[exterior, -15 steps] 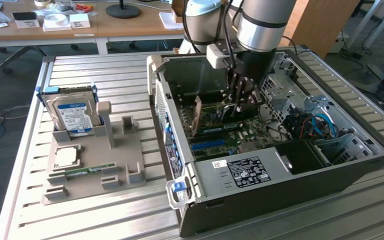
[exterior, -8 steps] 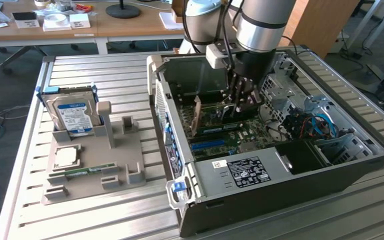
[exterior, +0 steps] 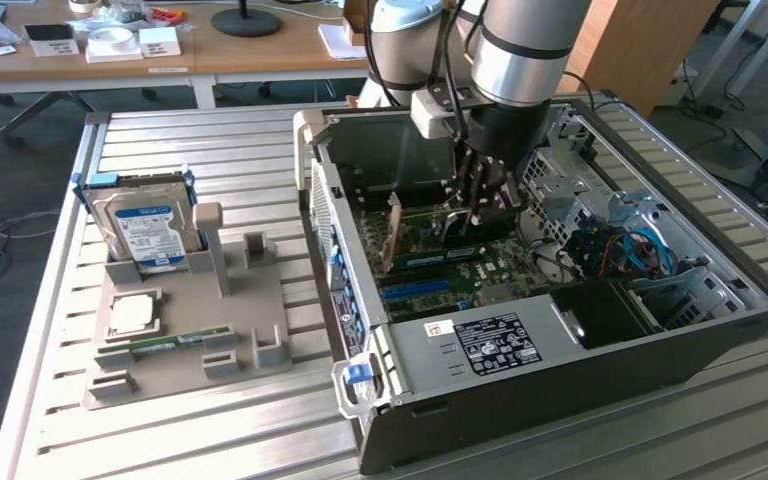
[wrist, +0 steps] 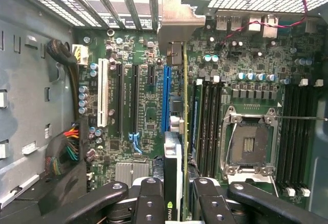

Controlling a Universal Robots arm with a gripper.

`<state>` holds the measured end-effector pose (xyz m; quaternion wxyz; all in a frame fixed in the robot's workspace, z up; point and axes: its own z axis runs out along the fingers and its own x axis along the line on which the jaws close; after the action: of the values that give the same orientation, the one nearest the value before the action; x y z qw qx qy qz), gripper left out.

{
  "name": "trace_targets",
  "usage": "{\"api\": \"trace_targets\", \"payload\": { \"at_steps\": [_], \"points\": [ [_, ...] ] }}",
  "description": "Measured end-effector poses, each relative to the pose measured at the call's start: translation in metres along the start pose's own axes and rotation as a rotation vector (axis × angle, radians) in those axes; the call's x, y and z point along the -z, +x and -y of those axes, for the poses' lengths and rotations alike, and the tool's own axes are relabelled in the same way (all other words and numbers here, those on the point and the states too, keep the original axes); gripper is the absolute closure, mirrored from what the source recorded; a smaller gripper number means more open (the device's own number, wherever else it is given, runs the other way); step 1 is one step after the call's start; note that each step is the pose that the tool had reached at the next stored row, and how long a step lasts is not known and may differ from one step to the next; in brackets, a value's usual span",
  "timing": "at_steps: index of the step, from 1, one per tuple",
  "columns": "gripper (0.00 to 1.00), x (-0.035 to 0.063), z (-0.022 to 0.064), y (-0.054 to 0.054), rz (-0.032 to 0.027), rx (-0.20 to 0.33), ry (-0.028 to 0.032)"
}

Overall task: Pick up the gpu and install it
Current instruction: 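Insert the gpu into the slot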

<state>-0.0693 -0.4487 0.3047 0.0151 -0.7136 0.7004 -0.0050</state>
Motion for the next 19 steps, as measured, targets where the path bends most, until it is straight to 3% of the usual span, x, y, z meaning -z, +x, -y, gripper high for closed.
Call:
{"api": "trace_targets", "payload": {
  "at_steps": [3, 13, 19],
  "points": [
    [0.73, 0.0000, 0.0000, 0.0000, 0.0001, 0.000, -0.0005],
    [0.73, -0.0010, 0.0000, 0.0000, 0.0001, 0.000, -0.0112],
    [0.73, -0.0011, 0.0000, 0.0000, 0.0002, 0.000, -0.0114]
  ]
}}
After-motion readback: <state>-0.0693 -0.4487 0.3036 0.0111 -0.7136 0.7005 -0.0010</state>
